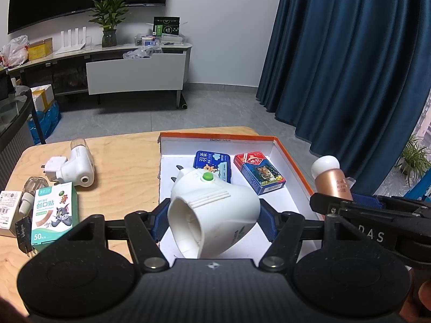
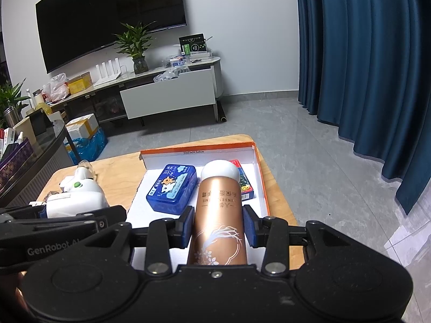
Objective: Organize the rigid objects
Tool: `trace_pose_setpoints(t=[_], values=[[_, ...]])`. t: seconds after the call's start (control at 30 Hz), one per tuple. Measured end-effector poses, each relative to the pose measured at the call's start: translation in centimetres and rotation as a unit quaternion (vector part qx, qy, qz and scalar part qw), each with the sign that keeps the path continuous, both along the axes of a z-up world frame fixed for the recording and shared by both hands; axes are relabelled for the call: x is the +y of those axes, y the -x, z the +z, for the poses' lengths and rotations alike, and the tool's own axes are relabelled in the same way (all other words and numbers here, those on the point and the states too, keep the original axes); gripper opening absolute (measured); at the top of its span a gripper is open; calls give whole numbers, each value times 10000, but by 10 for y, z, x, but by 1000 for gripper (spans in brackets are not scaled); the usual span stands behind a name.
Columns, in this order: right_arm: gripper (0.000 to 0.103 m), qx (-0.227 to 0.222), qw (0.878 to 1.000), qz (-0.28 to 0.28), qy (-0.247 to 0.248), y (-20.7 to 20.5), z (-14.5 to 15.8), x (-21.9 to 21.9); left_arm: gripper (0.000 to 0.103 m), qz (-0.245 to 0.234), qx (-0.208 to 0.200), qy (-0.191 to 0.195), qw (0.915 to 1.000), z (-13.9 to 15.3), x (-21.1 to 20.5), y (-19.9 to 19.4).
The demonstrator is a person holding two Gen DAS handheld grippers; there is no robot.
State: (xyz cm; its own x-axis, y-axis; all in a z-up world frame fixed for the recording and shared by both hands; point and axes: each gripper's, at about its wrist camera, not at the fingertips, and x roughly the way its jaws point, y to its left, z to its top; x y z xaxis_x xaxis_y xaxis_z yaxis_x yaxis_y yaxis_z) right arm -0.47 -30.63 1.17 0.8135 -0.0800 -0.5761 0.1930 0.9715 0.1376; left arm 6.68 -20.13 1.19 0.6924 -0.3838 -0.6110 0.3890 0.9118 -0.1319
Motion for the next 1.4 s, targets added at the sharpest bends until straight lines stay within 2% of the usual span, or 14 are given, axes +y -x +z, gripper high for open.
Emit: trace_pose_setpoints(t=[1.4], values=[[48,34,10000,-7,0,-3,-3,0,67,-1,4,6,10000,-2,-1,-1]])
